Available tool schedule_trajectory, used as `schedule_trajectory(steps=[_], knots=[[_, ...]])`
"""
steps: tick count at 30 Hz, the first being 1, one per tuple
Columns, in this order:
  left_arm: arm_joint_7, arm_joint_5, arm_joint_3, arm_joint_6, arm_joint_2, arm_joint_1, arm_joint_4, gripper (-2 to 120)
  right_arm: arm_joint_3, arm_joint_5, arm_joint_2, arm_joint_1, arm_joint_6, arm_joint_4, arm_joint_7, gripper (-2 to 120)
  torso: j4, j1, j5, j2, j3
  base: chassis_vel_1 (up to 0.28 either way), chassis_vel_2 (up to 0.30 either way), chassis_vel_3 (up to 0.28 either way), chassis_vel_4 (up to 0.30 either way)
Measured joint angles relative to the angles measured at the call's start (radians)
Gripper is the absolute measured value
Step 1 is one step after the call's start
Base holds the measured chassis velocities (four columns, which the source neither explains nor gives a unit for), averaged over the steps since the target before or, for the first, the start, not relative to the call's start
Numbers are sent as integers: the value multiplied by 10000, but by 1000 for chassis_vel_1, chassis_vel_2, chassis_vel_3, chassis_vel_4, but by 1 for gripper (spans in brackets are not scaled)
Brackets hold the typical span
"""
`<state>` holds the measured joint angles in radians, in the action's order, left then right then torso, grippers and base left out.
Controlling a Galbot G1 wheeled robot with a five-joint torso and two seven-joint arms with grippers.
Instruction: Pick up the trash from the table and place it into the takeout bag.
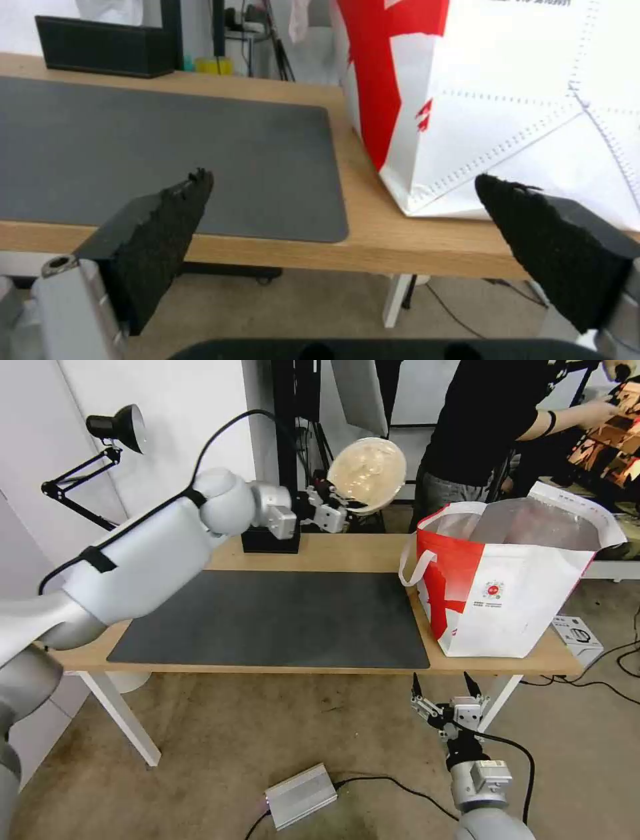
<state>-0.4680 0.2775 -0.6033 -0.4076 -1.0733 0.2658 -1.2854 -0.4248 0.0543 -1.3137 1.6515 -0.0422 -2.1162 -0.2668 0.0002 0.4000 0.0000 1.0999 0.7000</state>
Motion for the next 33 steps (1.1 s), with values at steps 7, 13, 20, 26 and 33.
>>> schedule_trajectory(steps=[7, 13, 20, 26, 33], knots=[[-127, 716, 115, -272, -1139, -62, 786, 1, -254, -107, -148, 176, -65, -37, -1, 100, -4, 0, 2, 0, 1, 0, 0, 0, 0], [-241, 1295, 371, -570, -2077, -37, 1517, 1, -335, -184, -232, 249, -100, -38, 0, 100, -1, 1, 2, 0, 0, 0, 0, 0, 0], [-364, 1664, 495, -759, -2714, -37, 1941, 1, -386, -260, -265, 329, -124, -34, -1, 100, -2, 0, 0, 0, 0, 0, 0, 0, 0], [-426, 1890, 561, -900, -3080, 5, 2255, 1, -376, -289, -279, 328, -125, -25, 0, 100, -3, 0, 0, 0, 0, 0, 0, 0, 0], [-428, 2274, 722, -1055, -3509, 124, 2654, 1, -445, -289, -279, 357, -128, -11, -2, 100, -1, 0, 0, -1, 0, 0, 0, 0, 0]])
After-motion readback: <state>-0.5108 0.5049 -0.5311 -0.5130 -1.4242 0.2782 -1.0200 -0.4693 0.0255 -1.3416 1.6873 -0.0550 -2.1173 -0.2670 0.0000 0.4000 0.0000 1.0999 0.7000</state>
